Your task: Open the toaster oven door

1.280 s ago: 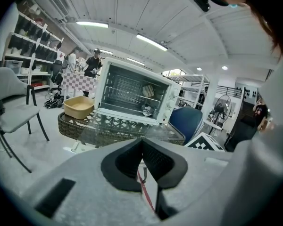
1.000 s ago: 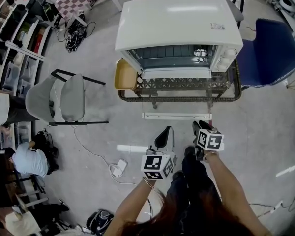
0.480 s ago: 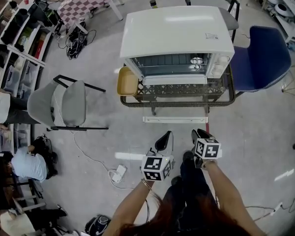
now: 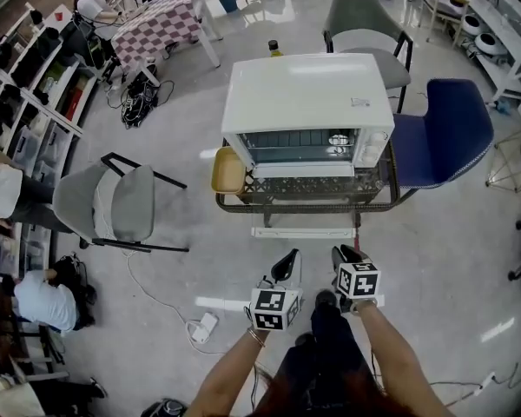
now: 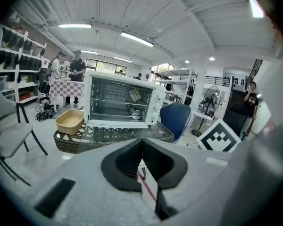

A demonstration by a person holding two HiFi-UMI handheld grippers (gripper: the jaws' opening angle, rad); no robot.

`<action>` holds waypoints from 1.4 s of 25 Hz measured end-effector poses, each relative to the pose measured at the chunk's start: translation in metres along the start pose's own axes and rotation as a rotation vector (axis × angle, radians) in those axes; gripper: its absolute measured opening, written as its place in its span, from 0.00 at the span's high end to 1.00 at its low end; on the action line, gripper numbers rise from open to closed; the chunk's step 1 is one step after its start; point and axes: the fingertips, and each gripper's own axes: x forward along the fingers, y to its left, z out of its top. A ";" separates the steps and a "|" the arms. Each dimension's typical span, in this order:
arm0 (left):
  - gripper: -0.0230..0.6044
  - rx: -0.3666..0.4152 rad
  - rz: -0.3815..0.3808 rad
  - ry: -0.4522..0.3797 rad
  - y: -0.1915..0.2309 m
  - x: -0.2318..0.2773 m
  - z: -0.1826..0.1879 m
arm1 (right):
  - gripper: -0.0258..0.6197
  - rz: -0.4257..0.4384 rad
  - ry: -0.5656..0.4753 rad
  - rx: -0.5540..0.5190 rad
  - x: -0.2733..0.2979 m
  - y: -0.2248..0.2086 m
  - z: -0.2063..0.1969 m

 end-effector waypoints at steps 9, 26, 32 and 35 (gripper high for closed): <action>0.94 0.019 0.000 -0.019 -0.013 -0.013 0.020 | 0.89 -0.005 -0.076 -0.057 -0.031 0.011 0.030; 0.94 0.082 -0.044 -0.101 -0.029 -0.048 0.069 | 0.92 -0.008 -0.232 -0.127 -0.087 0.049 0.084; 0.94 0.088 -0.055 -0.134 -0.036 -0.063 0.084 | 0.92 -0.003 -0.289 -0.158 -0.113 0.062 0.098; 0.94 0.093 -0.059 -0.146 -0.041 -0.070 0.087 | 0.92 0.000 -0.319 -0.160 -0.126 0.066 0.102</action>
